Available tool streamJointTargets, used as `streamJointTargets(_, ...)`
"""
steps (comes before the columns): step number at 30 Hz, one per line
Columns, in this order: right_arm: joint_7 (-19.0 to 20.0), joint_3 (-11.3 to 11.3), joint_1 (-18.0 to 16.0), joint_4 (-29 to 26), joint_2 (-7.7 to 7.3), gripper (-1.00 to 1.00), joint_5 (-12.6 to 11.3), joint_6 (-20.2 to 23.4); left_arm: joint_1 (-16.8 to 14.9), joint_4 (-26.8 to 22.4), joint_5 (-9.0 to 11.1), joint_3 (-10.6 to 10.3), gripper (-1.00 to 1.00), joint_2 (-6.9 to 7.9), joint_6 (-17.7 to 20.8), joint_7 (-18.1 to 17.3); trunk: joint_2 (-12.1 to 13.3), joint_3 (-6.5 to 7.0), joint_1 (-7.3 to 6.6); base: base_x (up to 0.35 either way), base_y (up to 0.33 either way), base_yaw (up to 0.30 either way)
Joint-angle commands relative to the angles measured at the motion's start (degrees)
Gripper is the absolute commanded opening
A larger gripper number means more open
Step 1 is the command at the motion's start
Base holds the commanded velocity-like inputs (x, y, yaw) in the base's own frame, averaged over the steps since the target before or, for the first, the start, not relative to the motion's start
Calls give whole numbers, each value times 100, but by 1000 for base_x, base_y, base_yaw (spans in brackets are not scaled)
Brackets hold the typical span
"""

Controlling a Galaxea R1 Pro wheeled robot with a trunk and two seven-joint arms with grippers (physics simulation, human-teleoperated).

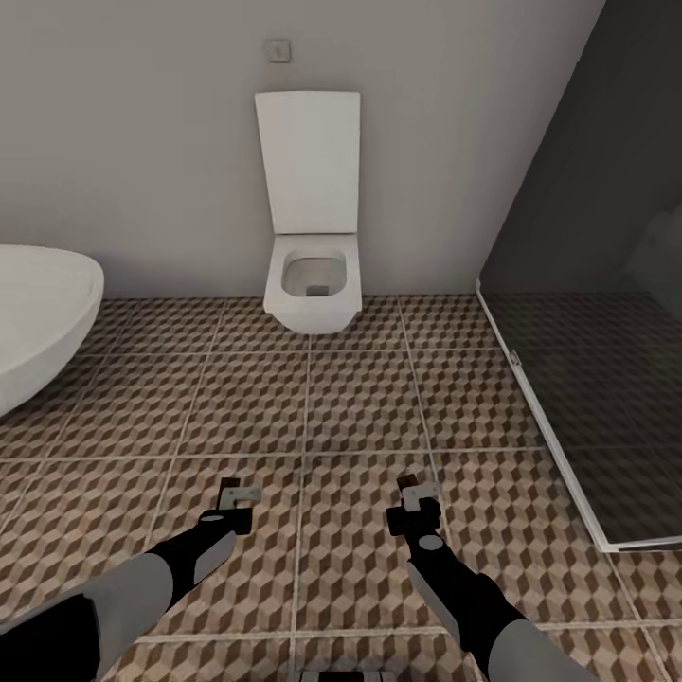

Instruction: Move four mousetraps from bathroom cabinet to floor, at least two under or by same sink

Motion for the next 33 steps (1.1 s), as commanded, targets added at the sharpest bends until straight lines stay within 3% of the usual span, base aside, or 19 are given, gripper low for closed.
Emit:
streamJointTargets(1,-36,29,-5,-9,-5,-100,-37,26,-4,-23,20,-41,-100,7,27,47,-43,-32,22,0,0,0)
streamJointTargets(24,-35,29,-5,-9,-6,-100,-36,22,-4,-23,16,-41,-100,7,20,47,-966,-653,527,0,0,0)
streamJointTargets(29,-21,29,-5,-9,-21,-100,-25,-26,-4,-28,2,-41,-100,7,8,47,-1126,-736,615,0,0,0)
streamJointTargets(33,96,34,-5,-4,-56,-100,-9,-393,-4,-49,-11,-41,-100,7,-181,44,-1126,-738,615,0,0,0)
